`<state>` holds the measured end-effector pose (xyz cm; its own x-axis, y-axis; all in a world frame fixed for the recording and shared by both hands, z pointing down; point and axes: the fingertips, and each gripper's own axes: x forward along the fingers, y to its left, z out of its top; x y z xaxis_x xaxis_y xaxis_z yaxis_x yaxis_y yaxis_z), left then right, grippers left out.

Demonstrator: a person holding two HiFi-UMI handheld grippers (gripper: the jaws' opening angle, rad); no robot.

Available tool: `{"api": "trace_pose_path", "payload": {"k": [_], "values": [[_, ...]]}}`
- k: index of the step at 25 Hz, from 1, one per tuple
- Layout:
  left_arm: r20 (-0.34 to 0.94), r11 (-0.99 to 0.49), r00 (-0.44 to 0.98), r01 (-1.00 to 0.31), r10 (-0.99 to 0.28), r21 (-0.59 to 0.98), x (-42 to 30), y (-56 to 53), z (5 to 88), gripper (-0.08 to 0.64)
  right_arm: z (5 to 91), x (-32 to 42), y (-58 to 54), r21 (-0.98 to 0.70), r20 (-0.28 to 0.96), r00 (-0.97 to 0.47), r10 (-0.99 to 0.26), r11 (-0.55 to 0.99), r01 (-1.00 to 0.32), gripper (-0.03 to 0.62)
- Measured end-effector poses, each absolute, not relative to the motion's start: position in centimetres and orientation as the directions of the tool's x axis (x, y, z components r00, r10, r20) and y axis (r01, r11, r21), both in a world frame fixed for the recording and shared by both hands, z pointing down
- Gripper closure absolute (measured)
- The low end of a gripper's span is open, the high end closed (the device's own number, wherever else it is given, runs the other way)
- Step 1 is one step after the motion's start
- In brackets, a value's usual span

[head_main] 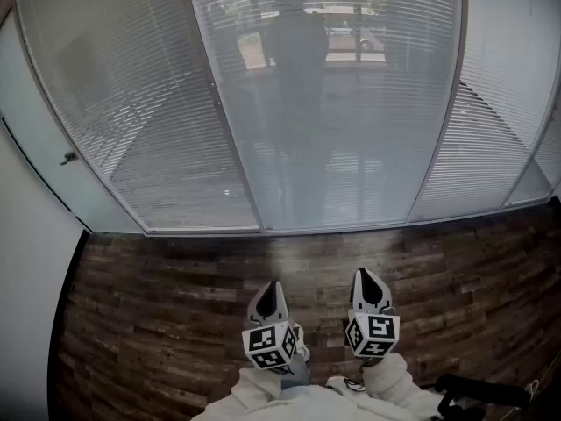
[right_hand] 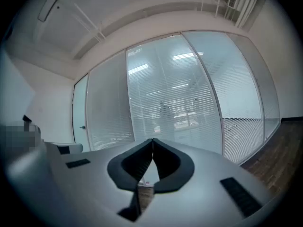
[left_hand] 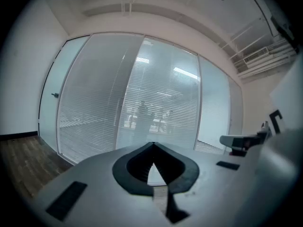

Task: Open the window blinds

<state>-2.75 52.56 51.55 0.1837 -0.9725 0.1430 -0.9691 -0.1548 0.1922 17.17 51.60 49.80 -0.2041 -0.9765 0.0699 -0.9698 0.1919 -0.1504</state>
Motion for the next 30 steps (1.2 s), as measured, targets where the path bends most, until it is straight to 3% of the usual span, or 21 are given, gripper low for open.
{"api": "trace_pose_path", "payload": {"k": [16, 24, 30], "values": [[0.153, -0.170, 0.199, -0.968, -0.968, 0.186, -13.4, 21.5, 50.7, 0.561, 48.0, 4.4, 21.3, -0.149, 0.038, -0.241, -0.970, 0.233, -0.961, 0.580], [0.191, -0.193, 0.234, -0.958, -0.953, 0.212, -12.2, 10.4, 52.0, 0.561, 50.3, 6.8, 11.2, -0.174, 0.113, -0.177, -0.978, 0.155, -0.972, 0.580], [0.244, -0.148, 0.200, -0.965, -0.949, 0.216, -9.7, 1.0, 53.1, 0.561, 49.9, 8.6, 0.1, -0.185, 0.121, -0.234, -0.965, 0.210, -0.960, 0.580]]}}
